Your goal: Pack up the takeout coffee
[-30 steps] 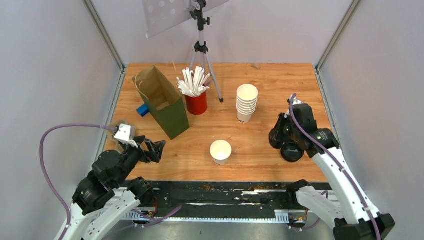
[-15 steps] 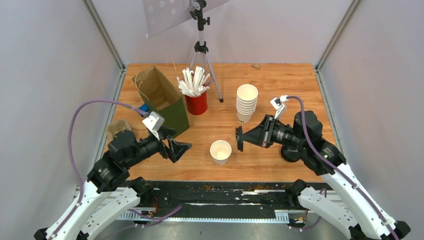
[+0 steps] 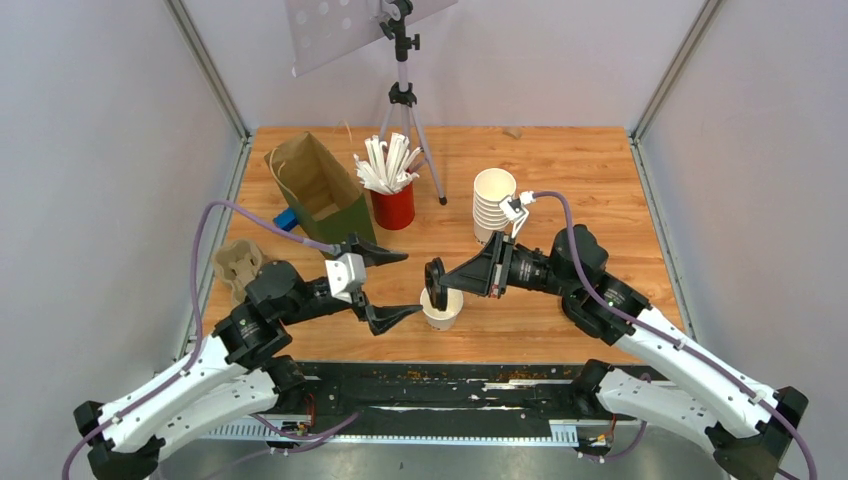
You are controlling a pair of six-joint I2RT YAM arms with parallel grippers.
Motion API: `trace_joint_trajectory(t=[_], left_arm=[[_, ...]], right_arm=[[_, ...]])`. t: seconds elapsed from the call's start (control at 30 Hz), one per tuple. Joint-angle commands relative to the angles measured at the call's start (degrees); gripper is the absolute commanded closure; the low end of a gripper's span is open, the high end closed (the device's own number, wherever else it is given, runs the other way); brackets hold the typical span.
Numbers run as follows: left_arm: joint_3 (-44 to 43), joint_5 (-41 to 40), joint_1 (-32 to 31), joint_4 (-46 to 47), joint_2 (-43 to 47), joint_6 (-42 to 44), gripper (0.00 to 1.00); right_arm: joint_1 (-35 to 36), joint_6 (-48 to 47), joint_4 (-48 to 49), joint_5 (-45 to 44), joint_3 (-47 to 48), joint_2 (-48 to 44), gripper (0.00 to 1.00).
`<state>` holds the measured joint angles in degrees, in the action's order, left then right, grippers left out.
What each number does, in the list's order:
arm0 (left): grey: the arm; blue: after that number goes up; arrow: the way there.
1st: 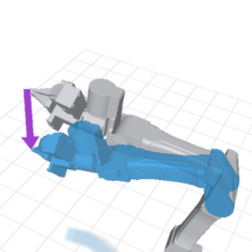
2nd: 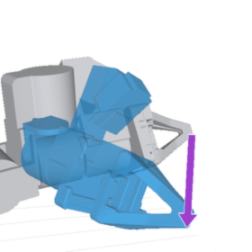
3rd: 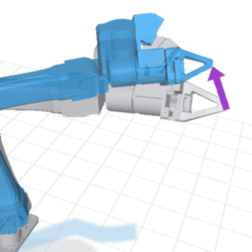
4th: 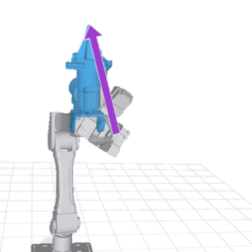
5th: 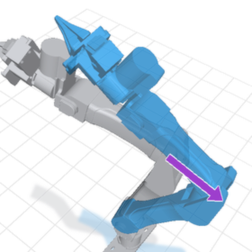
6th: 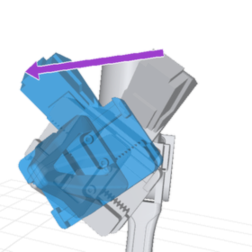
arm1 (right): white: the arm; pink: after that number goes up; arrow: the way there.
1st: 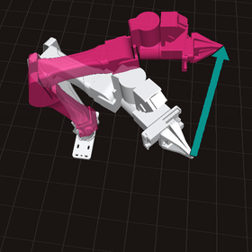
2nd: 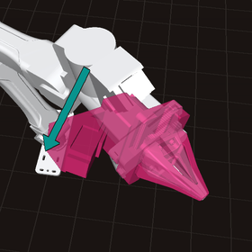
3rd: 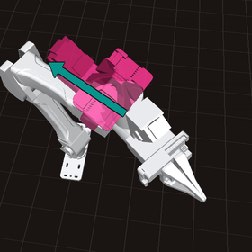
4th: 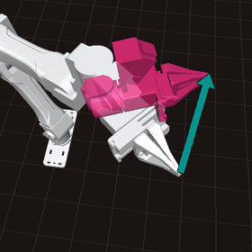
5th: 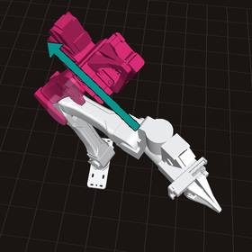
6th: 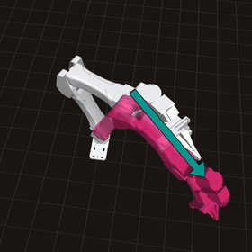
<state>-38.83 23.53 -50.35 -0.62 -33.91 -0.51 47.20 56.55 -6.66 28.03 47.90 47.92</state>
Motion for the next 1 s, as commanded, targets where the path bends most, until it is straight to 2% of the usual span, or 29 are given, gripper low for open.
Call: trace_joint_trajectory(t=[0.0, 0.33, 0.63, 0.8, 0.97], left_arm=[[-1.7, -5.4, -4.2, 4.6, -2.1, 8.4, 0.0], [-1.5, -6.9, -6.2, 7.0, -6.9, 9.4, 0.0], [-0.8, -8.3, -6.3, 6.9, -6.0, 11.0, 0.0], [0.8, -2.4, -6.3, 7.9, -4.1, 11.7, 0.0], [0.7, -2.1, -6.3, 7.3, -3.9, 11.6, 0.02]], right_arm=[[0.8, 2.9, 6.2, -3.0, 0.0, 0.2, 1.0], [1.6, 2.7, 7.3, -3.5, 0.3, 0.6, 1.0], [2.1, 2.9, 7.8, -3.9, -0.5, 1.1, 1.0], [2.2, 2.5, 9.3, -2.6, -1.3, 1.1, 1.0], [2.3, 2.8, 9.9, -2.3, -2.1, 0.9, 1.0]])
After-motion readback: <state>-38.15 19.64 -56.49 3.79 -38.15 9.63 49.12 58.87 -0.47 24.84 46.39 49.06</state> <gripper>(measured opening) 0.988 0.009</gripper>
